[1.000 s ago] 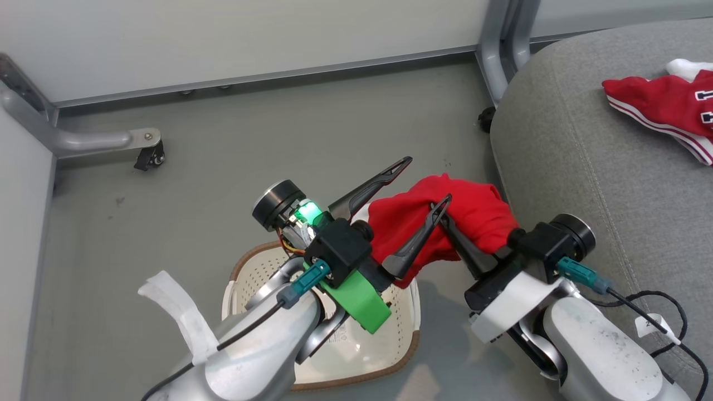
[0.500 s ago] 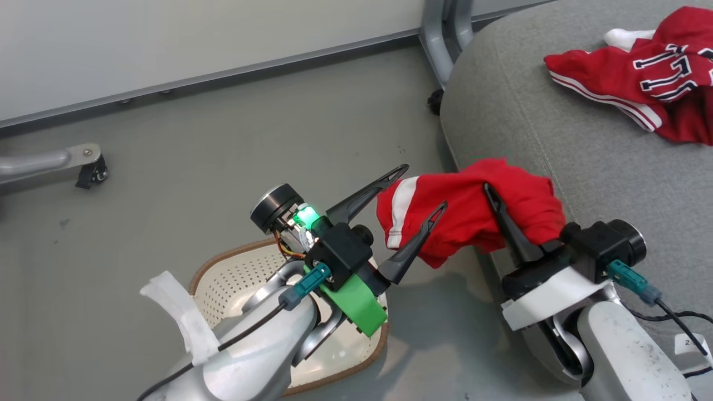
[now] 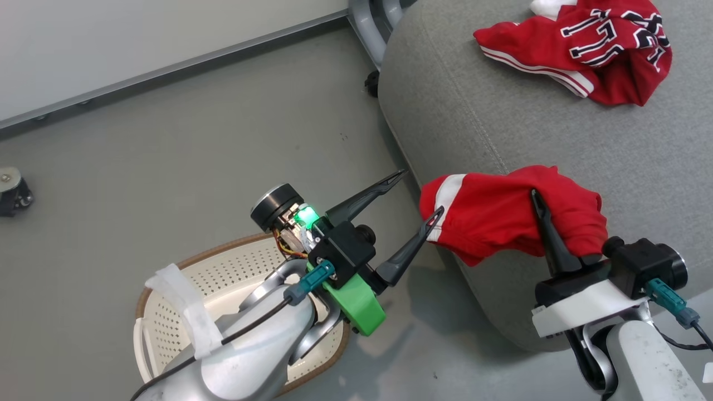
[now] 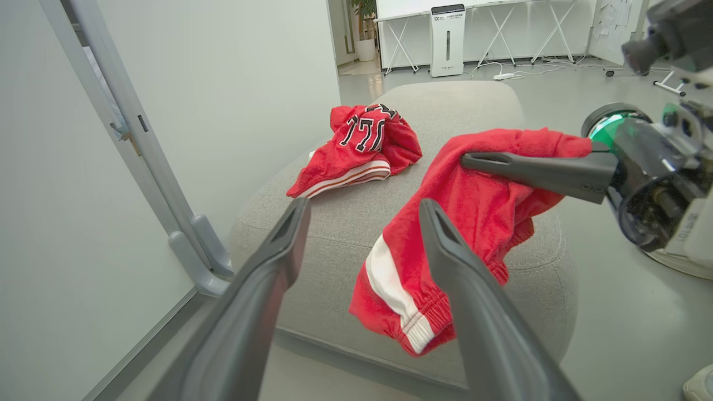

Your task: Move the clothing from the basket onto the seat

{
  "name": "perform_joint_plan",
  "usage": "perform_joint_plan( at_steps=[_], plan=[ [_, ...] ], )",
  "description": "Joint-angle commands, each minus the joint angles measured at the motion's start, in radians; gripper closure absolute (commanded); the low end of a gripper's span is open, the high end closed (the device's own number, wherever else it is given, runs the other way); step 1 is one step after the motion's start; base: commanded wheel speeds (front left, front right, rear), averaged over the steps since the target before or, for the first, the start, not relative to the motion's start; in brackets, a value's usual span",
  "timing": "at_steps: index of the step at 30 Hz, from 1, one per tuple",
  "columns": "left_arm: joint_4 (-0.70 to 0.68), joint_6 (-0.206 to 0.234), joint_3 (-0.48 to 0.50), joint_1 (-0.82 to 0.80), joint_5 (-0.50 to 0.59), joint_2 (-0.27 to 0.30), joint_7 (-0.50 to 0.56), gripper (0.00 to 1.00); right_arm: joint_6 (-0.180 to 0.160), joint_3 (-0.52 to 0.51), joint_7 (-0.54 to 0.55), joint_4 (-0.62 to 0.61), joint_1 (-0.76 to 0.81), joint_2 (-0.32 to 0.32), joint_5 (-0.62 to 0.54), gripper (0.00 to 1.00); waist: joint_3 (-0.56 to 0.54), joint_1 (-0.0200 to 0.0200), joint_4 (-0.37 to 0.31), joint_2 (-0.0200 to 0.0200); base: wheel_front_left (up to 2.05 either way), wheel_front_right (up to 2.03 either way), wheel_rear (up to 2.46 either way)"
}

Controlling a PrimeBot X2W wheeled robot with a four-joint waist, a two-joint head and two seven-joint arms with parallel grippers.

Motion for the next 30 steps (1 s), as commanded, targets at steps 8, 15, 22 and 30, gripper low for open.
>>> perform_joint_plan(
  at_steps=[8, 15, 22, 30],
  plan=[
    [0.007, 0.005, -0.003, -0.002, -0.014, 0.022, -0.003, 0.00, -0.001, -0.045, -0.003, -0.019, 0.021, 0.020, -0.013, 1.00, 0.026, 0.0000, -0.077, 0.0075, 0.00, 0.00, 0.00],
    [0.009, 0.013, 0.004, 0.001, -0.019, 0.036, -0.006, 0.00, -0.001, -0.082, -0.003, -0.038, -0.066, 0.003, -0.019, 1.00, 0.043, 0.0000, -0.084, 0.0075, 0.00, 0.00, 0.00],
    [-0.008, 0.017, 0.009, -0.036, -0.008, 0.047, -0.001, 0.00, -0.001, -0.144, -0.003, -0.048, -0.259, -0.055, -0.036, 1.00, 0.108, 0.0000, -0.063, 0.0075, 0.00, 0.00, 0.00],
    [-0.030, 0.011, 0.004, -0.087, 0.008, 0.068, 0.012, 0.00, -0.001, -0.234, -0.003, -0.025, -0.525, -0.142, -0.052, 1.00, 0.225, 0.0000, -0.035, 0.0075, 0.00, 0.00, 0.00]
  ],
)
